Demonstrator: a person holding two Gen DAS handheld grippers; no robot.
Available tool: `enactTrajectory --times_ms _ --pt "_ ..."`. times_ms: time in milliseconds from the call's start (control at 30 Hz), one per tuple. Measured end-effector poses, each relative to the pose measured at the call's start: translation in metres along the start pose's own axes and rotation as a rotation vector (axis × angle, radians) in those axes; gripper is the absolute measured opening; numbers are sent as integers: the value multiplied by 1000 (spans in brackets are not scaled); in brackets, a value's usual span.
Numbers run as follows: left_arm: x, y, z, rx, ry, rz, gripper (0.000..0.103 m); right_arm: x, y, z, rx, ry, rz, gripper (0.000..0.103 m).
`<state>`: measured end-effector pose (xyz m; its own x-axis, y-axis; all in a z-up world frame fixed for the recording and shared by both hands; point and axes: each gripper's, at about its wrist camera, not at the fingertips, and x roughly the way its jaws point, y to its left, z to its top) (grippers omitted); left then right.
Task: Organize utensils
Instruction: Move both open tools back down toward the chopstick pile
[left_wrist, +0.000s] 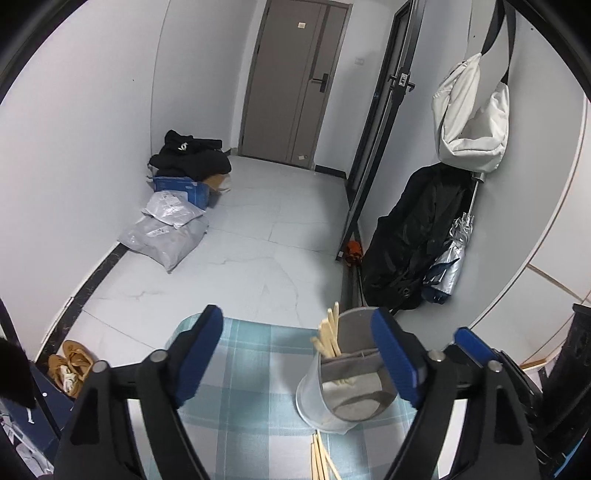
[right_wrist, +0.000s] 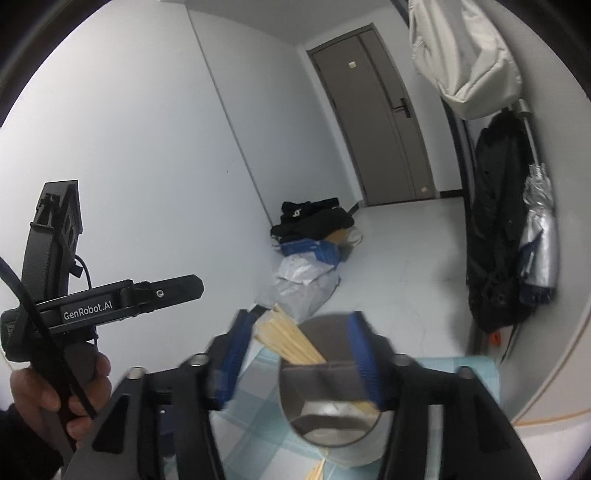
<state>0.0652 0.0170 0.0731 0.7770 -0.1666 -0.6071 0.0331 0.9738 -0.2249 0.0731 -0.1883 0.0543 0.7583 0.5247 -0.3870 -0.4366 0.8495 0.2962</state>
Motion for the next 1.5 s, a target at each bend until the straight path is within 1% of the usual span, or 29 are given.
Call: enactTrajectory --times_ms 33,100,167,233,333,400,433,567,633,733,833,933,1100,1200,1267,1333,1400,1500 --pt "-4 -1 -3 1 -13 11 86 -6 3 -2 -5 -10 -9 68" --pt "-10 -3 -8 -6 -38 36 95 -16 8 -5 -22 -28 -36 77" --pt "-17 -3 -12 -16 -65 56 98 -29 12 -8 -38 -48 -63 81" --pt "-23 -5 -18 -32 -98 101 99 -38 15 -11 -40 -63 -72 84" --pt "-30 -6 -28 -33 -144 143 100 -54 20 -18 -52 -91 -86 87" --pt "-32 -8 -36 -15 -155 161 101 -62 23 -25 -59 -108 -101 92" --pt "-33 -9 -40 -4 -156 164 101 -66 23 -28 -64 -117 -113 93" --pt "-39 -12 -55 25 -159 186 101 -74 24 -40 -56 -111 -118 103" --pt "-41 -12 -64 28 -169 174 101 -79 26 -47 -64 -124 -128 103" --pt "-43 -9 -74 7 -165 130 101 -83 30 -57 -91 -127 -161 103" --pt "-40 -5 -82 -10 -159 128 101 -86 32 -69 -124 -131 -190 103" --pt "-36 -3 -93 -1 -167 162 101 -89 35 -80 -159 -135 -219 103" --pt "-22 8 -110 -56 -149 190 101 -82 33 -95 -165 -68 -249 103" --pt "-18 6 -117 -27 -166 214 101 -79 30 -101 -171 -51 -268 103" --pt "-17 4 -118 7 -172 212 101 -75 28 -104 -170 -39 -280 103" --pt "-19 4 -122 10 -201 204 101 -69 23 -106 -147 -7 -266 103" --pt "-19 8 -125 -1 -218 176 101 -64 20 -109 -133 11 -295 103" --pt "-12 12 -126 4 -202 185 101 -56 19 -113 -142 24 -335 103"
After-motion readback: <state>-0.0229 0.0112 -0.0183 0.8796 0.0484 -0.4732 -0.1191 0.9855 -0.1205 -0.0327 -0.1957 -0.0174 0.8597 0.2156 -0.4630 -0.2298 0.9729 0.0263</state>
